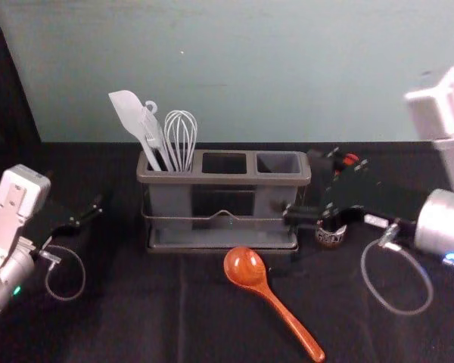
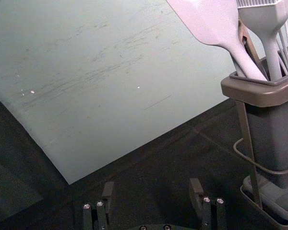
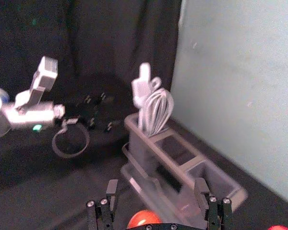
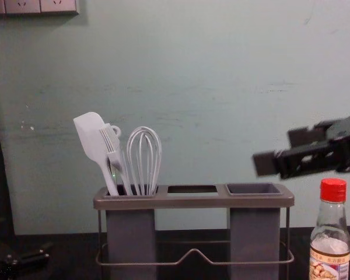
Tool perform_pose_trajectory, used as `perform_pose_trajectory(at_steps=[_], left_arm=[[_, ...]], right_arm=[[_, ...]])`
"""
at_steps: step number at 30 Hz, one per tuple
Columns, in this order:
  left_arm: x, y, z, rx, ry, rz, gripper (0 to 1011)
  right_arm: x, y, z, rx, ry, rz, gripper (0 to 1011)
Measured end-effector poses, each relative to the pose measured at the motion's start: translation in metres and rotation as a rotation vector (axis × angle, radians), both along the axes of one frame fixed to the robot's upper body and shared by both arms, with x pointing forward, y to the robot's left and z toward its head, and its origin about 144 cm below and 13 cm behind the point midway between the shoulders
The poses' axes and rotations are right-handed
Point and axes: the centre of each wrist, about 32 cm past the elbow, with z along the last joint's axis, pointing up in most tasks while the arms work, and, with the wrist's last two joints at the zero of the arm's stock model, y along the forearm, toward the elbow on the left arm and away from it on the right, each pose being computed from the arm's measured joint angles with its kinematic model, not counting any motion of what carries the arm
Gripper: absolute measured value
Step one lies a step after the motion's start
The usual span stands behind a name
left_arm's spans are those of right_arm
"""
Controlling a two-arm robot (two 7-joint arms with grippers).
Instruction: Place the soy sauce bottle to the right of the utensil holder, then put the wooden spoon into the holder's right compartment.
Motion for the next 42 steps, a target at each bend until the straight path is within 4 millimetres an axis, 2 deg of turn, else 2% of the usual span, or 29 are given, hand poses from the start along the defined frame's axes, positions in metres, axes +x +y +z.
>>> perform_pose_trajectory(at_steps=[6, 12, 19, 29, 42], left_arm=[[0.000, 0.000, 0.000, 0.000, 0.000, 0.000, 1011], [0.000, 0.000, 0.000, 0.000, 0.000, 0.000, 1011], [0.000, 0.000, 0.000, 0.000, 0.000, 0.000, 1011], [0.000, 0.000, 0.000, 0.000, 0.000, 0.000, 1012], [0.000, 0.000, 0.000, 0.000, 0.000, 0.000, 1011]], right_arm=[[0.000, 0.024, 0.005, -0.070, 0.123, 0.000, 1004], [0.014, 0.051, -0.004, -0.141, 0.352, -0.019, 1004], [0.031, 0.069, -0.015, -0.194, 0.500, -0.081, 1004], [0.054, 0.083, -0.033, -0.247, 0.581, -0.156, 1004], [0.072, 0.093, -0.046, -0.283, 0.605, -0.197, 1004]])
